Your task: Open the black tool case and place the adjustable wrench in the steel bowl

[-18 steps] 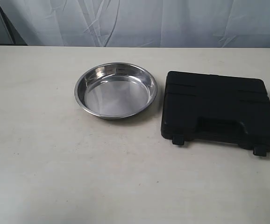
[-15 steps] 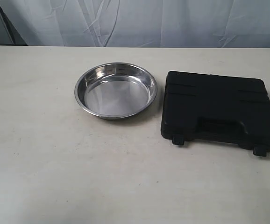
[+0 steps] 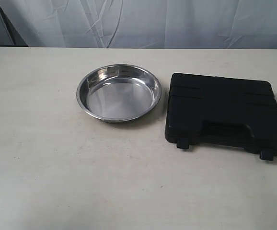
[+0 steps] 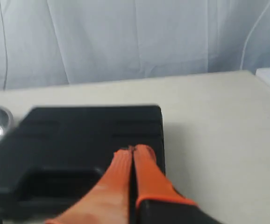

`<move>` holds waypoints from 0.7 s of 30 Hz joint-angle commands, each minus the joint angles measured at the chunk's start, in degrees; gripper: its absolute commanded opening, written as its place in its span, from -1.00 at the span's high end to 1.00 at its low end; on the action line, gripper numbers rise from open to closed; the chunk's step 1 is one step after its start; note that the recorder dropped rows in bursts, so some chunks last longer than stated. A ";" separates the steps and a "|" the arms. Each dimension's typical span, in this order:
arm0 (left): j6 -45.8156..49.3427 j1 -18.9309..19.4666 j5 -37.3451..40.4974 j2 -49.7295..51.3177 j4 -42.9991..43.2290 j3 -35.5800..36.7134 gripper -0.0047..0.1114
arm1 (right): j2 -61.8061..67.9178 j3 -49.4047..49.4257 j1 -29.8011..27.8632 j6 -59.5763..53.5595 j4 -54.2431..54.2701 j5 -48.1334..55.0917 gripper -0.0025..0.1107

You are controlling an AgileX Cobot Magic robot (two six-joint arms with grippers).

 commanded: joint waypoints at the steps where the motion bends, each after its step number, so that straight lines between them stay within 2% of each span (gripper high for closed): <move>1: 0.08 -0.34 0.06 -0.32 0.12 0.28 0.92 | -0.31 0.05 -0.26 0.42 7.81 -16.32 0.96; 3: 0.08 -0.34 0.06 -0.32 0.12 0.28 0.92 | -0.31 0.05 -0.26 0.59 12.12 -22.86 0.96; 5: 0.08 -0.34 0.06 -0.32 0.12 0.28 0.92 | -0.31 0.05 -0.26 5.53 18.90 -26.46 0.96; 7: 0.08 -0.34 0.06 -0.32 0.12 0.28 0.92 | -0.31 0.05 -0.26 13.20 24.74 -26.59 0.96; 9: 0.08 -0.34 0.06 -0.32 0.12 0.28 0.92 | -0.31 0.05 -0.26 18.03 24.80 -25.29 0.96; 13: 0.08 -0.34 0.06 -0.32 0.12 0.28 0.92 | 0.37 -8.14 -0.26 16.33 14.90 -9.77 0.97; 16: 0.08 -0.34 0.06 -0.32 0.12 0.28 0.92 | 7.45 -19.84 -0.26 11.51 5.11 4.16 0.97; 21: 0.08 -0.34 0.06 -0.32 0.12 0.28 0.92 | 28.97 -43.76 -0.26 -11.36 2.80 27.75 0.97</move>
